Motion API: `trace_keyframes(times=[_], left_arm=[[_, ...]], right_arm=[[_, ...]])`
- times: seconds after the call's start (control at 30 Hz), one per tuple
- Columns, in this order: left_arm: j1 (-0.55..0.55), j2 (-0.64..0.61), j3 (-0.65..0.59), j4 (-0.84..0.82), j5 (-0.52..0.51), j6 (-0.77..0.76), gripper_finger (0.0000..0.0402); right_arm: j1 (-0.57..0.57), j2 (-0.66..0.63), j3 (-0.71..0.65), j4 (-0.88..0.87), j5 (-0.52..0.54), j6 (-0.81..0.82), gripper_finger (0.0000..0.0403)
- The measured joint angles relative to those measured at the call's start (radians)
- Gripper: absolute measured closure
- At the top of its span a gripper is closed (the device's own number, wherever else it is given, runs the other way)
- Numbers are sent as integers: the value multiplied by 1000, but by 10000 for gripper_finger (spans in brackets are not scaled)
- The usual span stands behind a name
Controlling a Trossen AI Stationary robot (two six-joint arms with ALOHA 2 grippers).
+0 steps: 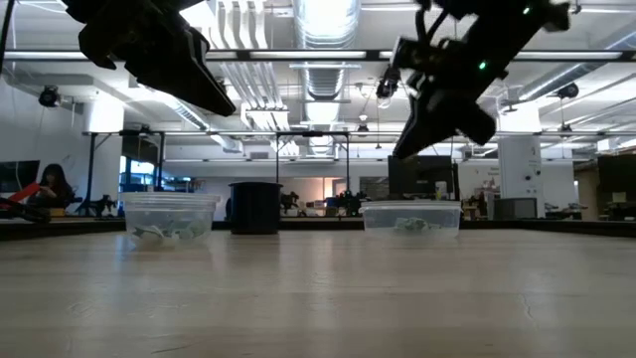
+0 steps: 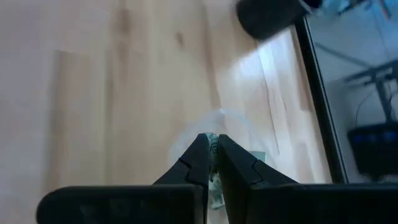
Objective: Pick and place items into bin
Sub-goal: Put the stevia packet into the rectangle transparent bin
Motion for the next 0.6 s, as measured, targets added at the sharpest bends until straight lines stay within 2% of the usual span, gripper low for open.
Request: trace_keyframes(times=[0.1,0.3,0.6], left_arm=[[0,0,-1,1,0,0,336],[0,0,-7,0,0,0,336],[0,0,-7,0,0,1,336]], right_arm=[[-66,-3,-28,37,-32,-26,390],[-189,-5,-105,152,-162,-53,390],[-235,-5,-136,180,-178,-46,390]])
